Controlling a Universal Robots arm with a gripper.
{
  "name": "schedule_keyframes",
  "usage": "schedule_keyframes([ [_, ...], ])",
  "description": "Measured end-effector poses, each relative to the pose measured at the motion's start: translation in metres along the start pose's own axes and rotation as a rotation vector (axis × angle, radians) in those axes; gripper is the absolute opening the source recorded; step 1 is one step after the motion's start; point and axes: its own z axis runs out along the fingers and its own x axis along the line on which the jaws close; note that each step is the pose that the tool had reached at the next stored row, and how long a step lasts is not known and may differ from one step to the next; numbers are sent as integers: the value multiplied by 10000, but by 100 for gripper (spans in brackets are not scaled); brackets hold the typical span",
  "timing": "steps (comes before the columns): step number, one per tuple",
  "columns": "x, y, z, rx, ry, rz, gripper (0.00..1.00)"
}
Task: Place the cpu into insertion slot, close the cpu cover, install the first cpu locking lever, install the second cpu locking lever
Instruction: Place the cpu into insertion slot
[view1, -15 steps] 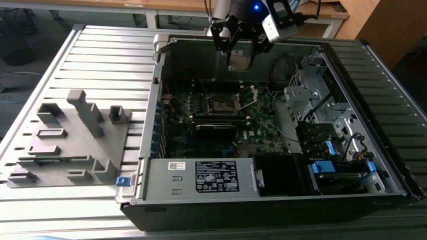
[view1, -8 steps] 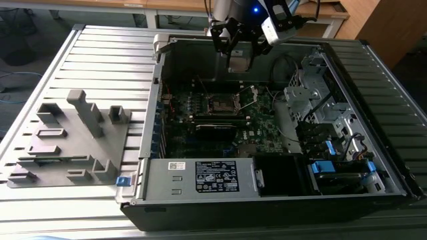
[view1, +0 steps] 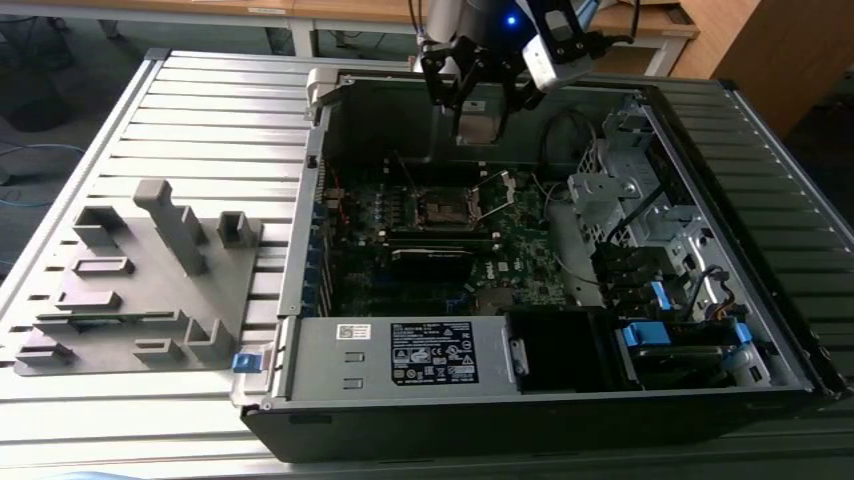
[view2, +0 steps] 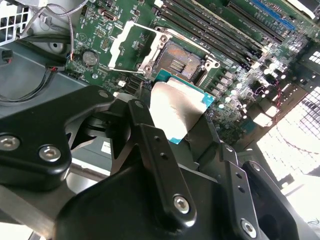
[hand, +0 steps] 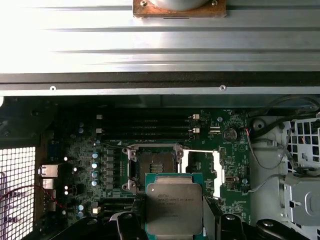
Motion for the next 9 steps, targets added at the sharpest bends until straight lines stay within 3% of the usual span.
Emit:
schedule_keyframes([
  [9,1,-6,64,4,-7,-1,54],
])
